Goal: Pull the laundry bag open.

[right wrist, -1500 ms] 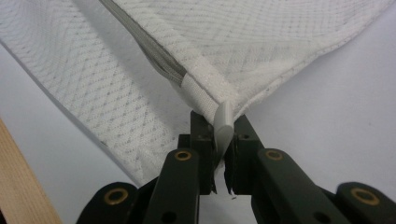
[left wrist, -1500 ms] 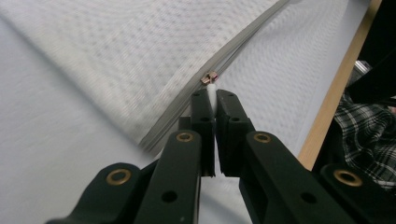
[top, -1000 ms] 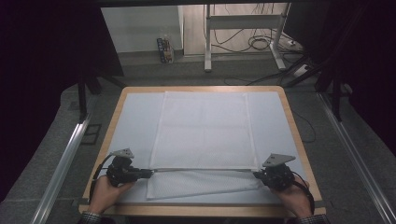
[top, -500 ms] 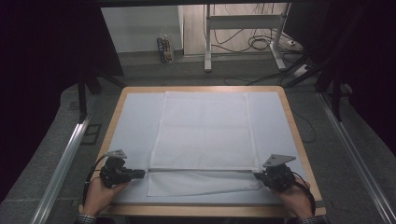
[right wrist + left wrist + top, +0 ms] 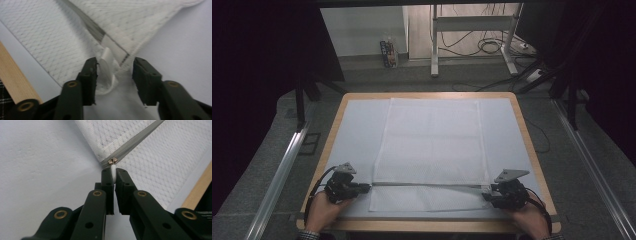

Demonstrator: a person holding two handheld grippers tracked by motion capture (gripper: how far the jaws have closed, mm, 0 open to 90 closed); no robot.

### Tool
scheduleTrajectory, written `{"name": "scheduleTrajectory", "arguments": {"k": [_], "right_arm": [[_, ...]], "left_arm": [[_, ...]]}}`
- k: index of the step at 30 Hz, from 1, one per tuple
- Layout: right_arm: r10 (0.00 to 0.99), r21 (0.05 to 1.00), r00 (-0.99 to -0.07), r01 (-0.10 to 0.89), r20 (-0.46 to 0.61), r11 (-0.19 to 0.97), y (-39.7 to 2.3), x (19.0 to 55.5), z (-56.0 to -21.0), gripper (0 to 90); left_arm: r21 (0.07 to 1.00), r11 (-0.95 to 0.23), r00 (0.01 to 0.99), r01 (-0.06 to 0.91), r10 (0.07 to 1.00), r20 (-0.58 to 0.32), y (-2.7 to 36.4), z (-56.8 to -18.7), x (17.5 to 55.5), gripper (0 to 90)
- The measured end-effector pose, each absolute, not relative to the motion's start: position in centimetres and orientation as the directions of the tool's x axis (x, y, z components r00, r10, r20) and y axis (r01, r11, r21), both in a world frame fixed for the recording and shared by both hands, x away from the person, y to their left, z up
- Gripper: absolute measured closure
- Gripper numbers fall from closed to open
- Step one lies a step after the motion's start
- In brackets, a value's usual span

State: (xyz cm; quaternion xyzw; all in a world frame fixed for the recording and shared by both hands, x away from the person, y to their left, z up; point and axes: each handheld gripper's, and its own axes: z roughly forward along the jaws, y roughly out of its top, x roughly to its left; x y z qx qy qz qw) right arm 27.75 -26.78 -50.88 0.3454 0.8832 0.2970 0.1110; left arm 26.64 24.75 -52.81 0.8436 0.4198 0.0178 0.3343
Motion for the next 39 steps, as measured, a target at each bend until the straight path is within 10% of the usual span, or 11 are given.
{"name": "scheduleTrajectory", "arguments": {"k": [20,39], "right_arm": [[0.728,0.569,-0.685,0.598,-0.002,0.564,-29.0,25.4,-50.5,65.2],[0.708,0.681,-0.702,0.483,-0.074,0.550,-28.2,24.8,-49.4,21.7]], "left_arm": [[0.588,-0.409,0.629,0.698,0.742,-0.231,25.2,-53.0,25.8,83.4],[0.728,-0.350,0.614,0.590,0.780,-0.123,23.9,-51.7,23.6,9.2]]}}
